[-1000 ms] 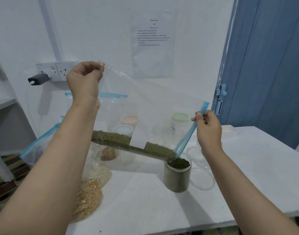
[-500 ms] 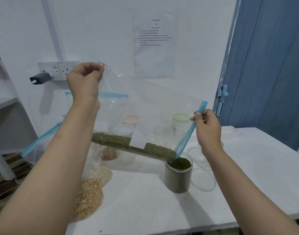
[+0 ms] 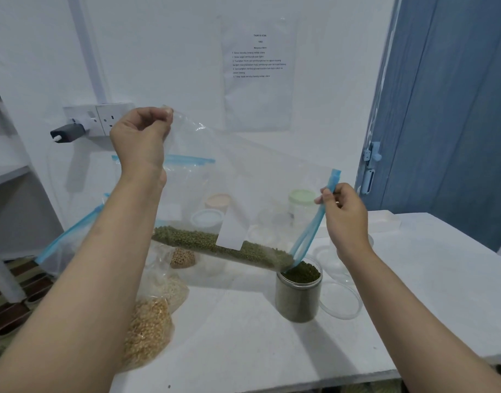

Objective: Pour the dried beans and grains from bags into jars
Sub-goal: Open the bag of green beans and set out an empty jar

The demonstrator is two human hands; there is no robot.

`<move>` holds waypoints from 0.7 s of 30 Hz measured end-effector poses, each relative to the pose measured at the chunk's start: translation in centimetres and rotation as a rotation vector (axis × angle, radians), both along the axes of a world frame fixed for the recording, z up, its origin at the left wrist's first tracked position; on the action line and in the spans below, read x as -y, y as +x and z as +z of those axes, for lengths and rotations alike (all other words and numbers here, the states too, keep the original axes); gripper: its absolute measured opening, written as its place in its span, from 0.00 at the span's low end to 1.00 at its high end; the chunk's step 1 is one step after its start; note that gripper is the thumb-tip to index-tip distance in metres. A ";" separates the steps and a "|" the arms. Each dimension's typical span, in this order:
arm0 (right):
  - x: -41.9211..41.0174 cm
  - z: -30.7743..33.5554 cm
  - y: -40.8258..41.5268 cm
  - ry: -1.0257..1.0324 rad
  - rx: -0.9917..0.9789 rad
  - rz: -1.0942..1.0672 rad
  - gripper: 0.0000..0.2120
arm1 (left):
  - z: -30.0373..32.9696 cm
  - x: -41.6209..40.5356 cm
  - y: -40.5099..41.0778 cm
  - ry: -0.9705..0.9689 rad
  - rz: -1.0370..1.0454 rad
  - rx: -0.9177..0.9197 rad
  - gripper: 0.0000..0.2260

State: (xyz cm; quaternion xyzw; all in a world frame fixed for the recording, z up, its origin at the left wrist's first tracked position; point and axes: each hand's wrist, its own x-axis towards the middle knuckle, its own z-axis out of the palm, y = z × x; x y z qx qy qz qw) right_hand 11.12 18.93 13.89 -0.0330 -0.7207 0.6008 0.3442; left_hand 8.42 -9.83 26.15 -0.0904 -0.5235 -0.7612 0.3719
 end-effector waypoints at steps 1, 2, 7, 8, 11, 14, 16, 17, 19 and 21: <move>0.0 0.0 0.0 0.004 0.000 0.004 0.06 | 0.0 0.0 0.1 -0.003 0.003 0.004 0.14; -0.1 0.0 0.0 0.002 -0.005 0.000 0.06 | 0.0 0.0 0.1 -0.003 0.004 0.007 0.14; 0.0 0.2 0.0 0.000 -0.035 -0.042 0.06 | 0.1 0.3 0.4 -0.002 0.010 0.002 0.14; 0.0 0.2 0.0 0.006 -0.038 -0.042 0.06 | 0.1 0.3 0.5 -0.003 0.011 0.001 0.13; 0.1 0.3 0.0 0.041 -0.018 -0.011 0.06 | -0.1 0.3 0.6 -0.013 0.029 0.012 0.13; 0.0 0.5 -0.1 0.033 -0.029 -0.025 0.06 | -0.5 0.5 0.5 0.007 0.032 0.029 0.12; -0.1 0.7 -0.2 0.023 -0.039 -0.035 0.06 | -0.7 0.6 0.5 0.020 0.027 0.031 0.12; -0.1 0.8 -0.2 0.018 -0.037 -0.032 0.06 | -0.7 0.7 0.5 0.020 0.027 0.030 0.12; -0.1 0.8 -0.3 0.013 -0.021 -0.021 0.06 | -0.7 0.7 0.5 0.022 0.027 0.029 0.13; -0.1 0.7 -0.5 0.020 -0.008 -0.012 0.06 | -0.8 0.9 0.4 0.026 0.029 0.028 0.13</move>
